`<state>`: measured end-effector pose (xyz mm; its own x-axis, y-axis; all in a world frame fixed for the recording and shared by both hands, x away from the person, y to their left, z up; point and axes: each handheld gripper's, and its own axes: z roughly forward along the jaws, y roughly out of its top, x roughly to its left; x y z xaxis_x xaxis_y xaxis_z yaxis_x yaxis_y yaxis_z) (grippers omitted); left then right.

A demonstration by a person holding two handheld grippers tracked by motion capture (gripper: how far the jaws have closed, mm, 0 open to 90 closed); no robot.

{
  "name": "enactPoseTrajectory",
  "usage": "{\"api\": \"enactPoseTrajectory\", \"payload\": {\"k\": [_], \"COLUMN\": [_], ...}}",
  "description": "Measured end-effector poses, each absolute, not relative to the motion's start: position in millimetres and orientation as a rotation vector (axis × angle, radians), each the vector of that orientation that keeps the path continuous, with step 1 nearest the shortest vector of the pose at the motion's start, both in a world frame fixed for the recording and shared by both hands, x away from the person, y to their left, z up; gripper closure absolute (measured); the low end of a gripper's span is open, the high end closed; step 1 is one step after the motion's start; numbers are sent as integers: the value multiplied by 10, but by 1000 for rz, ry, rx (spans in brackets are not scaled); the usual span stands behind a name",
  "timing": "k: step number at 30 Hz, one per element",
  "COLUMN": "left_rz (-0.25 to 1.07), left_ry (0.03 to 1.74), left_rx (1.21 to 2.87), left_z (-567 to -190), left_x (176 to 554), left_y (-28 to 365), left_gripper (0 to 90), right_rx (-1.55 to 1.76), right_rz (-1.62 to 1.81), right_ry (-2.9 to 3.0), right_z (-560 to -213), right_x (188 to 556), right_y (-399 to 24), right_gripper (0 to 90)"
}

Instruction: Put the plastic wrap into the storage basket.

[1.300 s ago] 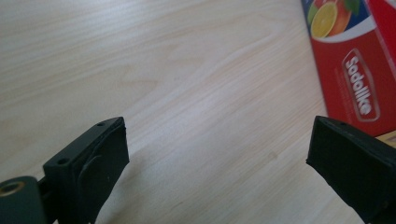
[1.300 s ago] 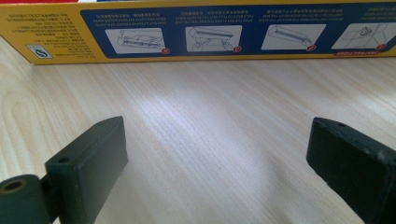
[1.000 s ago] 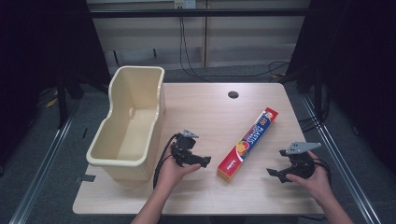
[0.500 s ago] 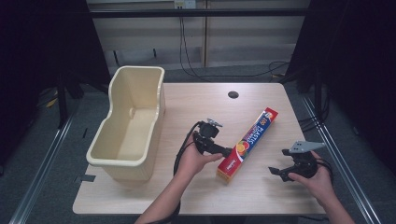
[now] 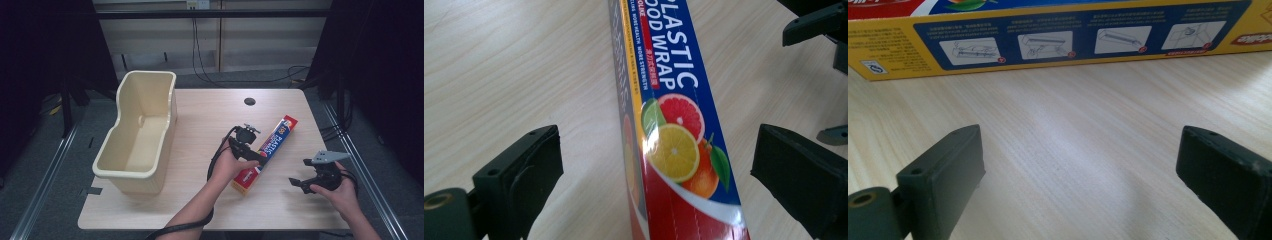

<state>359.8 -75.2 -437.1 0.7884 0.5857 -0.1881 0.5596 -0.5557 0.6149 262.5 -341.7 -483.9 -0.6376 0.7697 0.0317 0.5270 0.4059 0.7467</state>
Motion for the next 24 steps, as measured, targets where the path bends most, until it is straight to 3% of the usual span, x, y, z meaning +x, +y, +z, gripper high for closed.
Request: {"api": "enactPoseTrajectory", "payload": {"k": [24], "left_rz": [89], "left_ry": [832], "left_rx": [2354], "left_z": [-4487], "left_x": [3663], "left_y": [-1115], "left_gripper": [79], "right_rx": [1141], "right_rz": [1096], "right_ry": [2322], "right_z": [-4819], "right_x": [2615], "right_y": [-3446], "right_gripper": [47]}}
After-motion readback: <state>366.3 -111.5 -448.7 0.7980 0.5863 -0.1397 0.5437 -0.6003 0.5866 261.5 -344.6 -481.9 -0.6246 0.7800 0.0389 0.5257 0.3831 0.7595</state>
